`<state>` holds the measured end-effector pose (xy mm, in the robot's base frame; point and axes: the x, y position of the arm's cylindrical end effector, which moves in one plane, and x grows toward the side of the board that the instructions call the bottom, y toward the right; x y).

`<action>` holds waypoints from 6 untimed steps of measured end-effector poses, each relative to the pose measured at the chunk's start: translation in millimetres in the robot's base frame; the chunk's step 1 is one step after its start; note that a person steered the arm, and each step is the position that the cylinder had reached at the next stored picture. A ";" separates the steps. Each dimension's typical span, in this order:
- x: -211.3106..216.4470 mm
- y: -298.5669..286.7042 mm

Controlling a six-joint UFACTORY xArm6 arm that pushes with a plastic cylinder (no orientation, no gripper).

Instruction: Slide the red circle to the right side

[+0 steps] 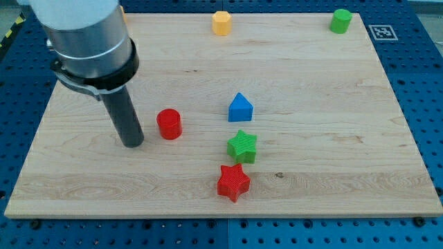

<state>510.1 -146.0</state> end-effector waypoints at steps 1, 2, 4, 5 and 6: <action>-9.0 9.8; -12.7 45.2; -19.2 48.5; -31.3 22.1; -31.3 27.4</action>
